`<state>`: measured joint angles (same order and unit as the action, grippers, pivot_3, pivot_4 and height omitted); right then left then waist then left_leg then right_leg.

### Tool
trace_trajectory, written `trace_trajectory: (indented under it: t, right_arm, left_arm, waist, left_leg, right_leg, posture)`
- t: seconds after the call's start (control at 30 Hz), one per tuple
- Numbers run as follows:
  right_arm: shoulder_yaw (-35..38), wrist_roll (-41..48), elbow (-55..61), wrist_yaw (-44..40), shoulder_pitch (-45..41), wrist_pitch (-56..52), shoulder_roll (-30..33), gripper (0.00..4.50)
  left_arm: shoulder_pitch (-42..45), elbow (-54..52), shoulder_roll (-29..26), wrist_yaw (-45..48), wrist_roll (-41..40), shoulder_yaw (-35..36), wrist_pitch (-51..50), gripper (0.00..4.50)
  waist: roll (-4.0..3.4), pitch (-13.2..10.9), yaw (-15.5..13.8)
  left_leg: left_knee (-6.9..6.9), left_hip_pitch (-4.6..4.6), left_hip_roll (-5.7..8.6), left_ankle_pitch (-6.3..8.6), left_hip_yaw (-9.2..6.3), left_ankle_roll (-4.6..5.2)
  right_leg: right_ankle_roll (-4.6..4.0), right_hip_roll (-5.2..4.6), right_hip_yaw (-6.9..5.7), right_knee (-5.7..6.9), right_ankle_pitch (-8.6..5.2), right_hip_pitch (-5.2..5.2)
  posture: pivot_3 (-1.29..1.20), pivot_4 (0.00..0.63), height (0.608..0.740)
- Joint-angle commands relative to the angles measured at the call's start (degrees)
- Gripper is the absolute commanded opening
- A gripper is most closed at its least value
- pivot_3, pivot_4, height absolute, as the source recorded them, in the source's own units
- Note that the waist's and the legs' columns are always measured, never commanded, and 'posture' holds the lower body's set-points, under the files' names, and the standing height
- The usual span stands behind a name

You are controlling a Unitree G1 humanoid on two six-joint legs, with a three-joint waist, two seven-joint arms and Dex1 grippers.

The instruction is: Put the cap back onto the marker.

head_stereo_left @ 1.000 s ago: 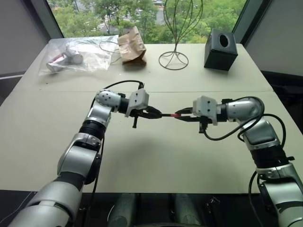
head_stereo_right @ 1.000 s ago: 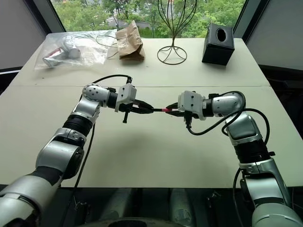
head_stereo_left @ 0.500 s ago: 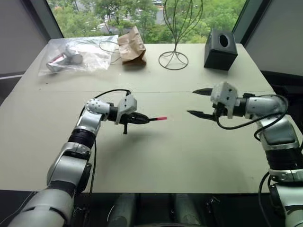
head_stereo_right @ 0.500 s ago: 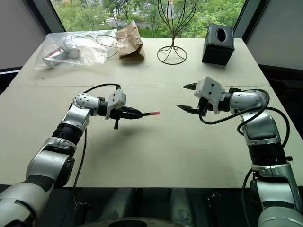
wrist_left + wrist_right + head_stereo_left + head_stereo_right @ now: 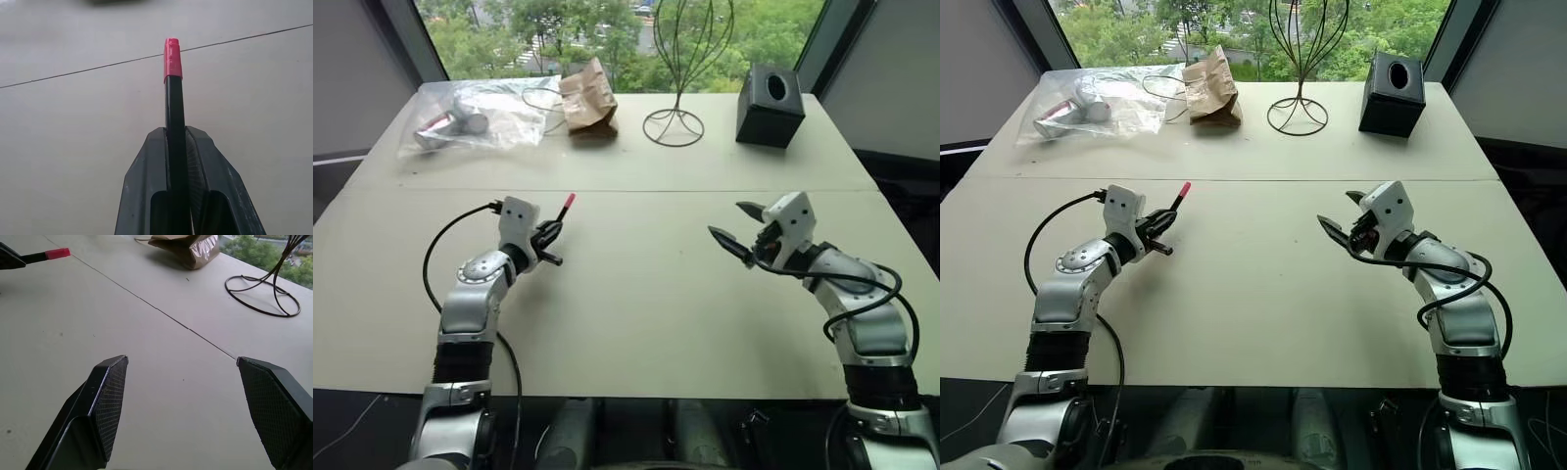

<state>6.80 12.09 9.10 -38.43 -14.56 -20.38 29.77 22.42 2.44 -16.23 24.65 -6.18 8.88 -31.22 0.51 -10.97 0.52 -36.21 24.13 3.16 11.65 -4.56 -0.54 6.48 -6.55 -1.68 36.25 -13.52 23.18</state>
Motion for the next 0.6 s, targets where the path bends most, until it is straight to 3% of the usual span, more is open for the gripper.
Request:
trace_trajectory:
  t: [0.03, 0.1, 0.2, 0.33, 0.6]
  right_arm:
    - [0.0, 0.6, 1.9, 1.1, -0.2, 1.1, -0.5, 3.72]
    - [-0.2, 0.5, 1.2, 1.2, -0.2, 1.6, -0.6, 3.72]
    - [0.0, 0.3, 0.1, 1.6, -0.5, 2.1, -0.3, 3.72]
    - [2.6, 1.4, -1.4, 3.8, -1.4, 1.8, -0.4, 3.72]
    - [10.3, 5.5, -3.2, 10.6, -2.1, 0.5, -2.6, 3.72]
  left_arm:
    - [-0.3, -3.0, 0.1, -4.8, 1.0, 0.3, -2.1, 1.74]
    - [-0.4, -2.8, 0.8, -6.0, 0.4, 0.1, -2.4, 2.98]
    - [0.2, -2.1, 1.1, -6.4, -0.4, -0.2, -1.2, 4.4]
    - [3.0, -1.8, 0.2, -5.7, -3.4, 2.8, 0.4, 4.46]
    - [4.7, -3.3, -8.1, -1.0, -8.5, 7.5, 1.0, 4.46]
  waist:
    - [0.0, 0.0, 0.0]
    - [0.0, 0.0, 0.0]
    - [0.0, 0.0, 0.0]
    - [0.0, 0.0, -0.1]
    - [0.0, 0.0, 0.1]
  left_leg:
    - [0.0, 0.0, 0.0, 0.0, 0.0, 0.0]
    - [0.0, 0.0, 0.01, 0.0, 0.02, 0.0]
    - [0.0, 0.01, 0.01, 0.0, 0.02, 0.0]
    - [0.01, 0.01, 0.01, 0.0, 0.02, 0.0]
    - [0.08, 0.04, 0.0, 0.0, 0.05, -0.01]
  right_leg:
    - [0.0, 0.0, 0.0, 0.0, 0.0, 0.0]
    - [0.0, 0.0, 0.0, -0.01, 0.0, 0.0]
    - [0.0, 0.0, 0.0, -0.01, 0.0, 0.0]
    - [0.0, 0.0, 0.0, -0.02, 0.0, 0.0]
    - [-0.01, 0.0, 0.0, -0.04, -0.01, 0.07]
  posture:
    - [0.0, 0.15, 0.74]
    - [0.0, 0.15, 0.74]
    - [0.0, 0.15, 0.74]
    - [0.0, 0.15, 0.74]
    - [0.0, 0.15, 0.74]
